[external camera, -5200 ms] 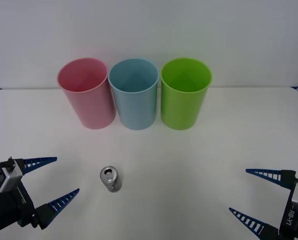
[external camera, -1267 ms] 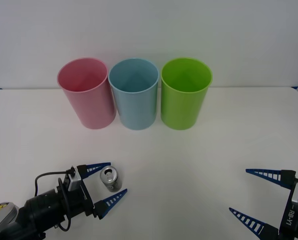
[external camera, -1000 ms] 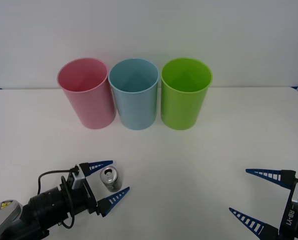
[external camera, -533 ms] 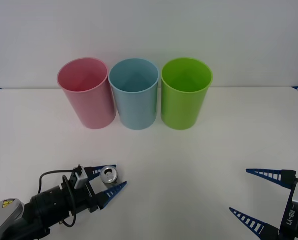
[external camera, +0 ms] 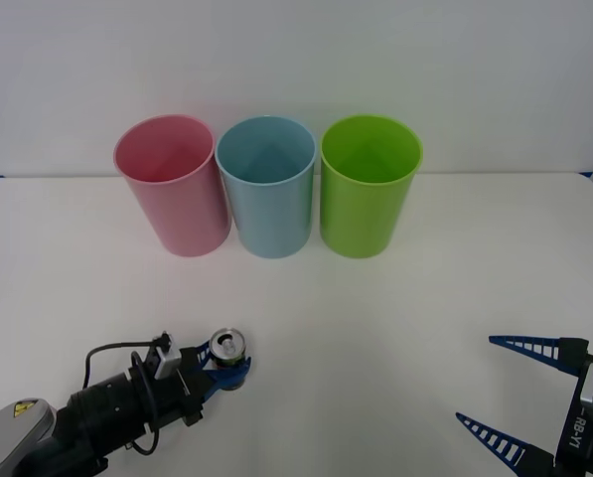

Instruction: Put cans in the blue bin and PET bottles in the pink bin and trash in the green bin.

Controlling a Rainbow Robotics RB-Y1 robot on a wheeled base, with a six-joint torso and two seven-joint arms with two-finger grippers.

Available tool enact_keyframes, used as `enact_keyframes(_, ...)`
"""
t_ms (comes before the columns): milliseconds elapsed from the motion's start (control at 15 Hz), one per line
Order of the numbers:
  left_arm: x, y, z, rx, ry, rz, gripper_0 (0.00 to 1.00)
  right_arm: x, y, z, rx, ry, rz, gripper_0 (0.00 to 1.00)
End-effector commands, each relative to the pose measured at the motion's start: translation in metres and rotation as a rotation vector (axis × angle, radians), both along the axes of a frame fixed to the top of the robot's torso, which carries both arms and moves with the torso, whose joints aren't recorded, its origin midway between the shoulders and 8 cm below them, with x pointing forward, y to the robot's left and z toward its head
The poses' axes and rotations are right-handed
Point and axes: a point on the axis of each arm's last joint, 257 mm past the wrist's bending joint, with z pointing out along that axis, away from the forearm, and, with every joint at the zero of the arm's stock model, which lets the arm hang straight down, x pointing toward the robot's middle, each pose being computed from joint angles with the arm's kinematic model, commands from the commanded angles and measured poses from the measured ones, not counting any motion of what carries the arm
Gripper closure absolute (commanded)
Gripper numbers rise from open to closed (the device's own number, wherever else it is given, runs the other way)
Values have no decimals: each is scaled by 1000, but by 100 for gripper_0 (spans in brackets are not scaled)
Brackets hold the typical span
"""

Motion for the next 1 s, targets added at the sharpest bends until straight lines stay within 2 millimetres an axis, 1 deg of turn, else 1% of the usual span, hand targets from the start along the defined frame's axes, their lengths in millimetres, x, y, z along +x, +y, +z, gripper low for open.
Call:
enact_keyframes(67, -1, 0, 3, -21, 6, 2, 98, 0, 0, 0, 0, 0, 0, 0)
enact_keyframes(267, 0, -8, 18, -54, 3, -14, 98, 0, 0, 0, 0, 0, 0, 0)
enact_keyframes(333, -4, -14, 24, -83, 33, -33, 98, 0, 0, 0, 0, 0, 0, 0)
enact_keyframes(467, -12, -27, 43, -128, 63, -67, 97, 0, 0, 0, 0, 0, 0, 0)
enact_keyframes(533, -15, -30, 54, -141, 71, -79, 96, 0, 0, 0, 0, 0, 0, 0)
enact_keyframes(600, -14, -31, 66, -145, 59, -81, 96, 0, 0, 0, 0, 0, 0, 0)
enact_keyframes(867, 3, -13, 106, -108, -54, -13, 96, 0, 0, 0, 0, 0, 0, 0)
enact_keyframes(933, 2, -11, 113, -118, -41, 5, 96, 0, 0, 0, 0, 0, 0, 0)
enact_keyframes(1000, -2, -14, 119, -139, -8, 7, 96, 0, 0, 0, 0, 0, 0, 0)
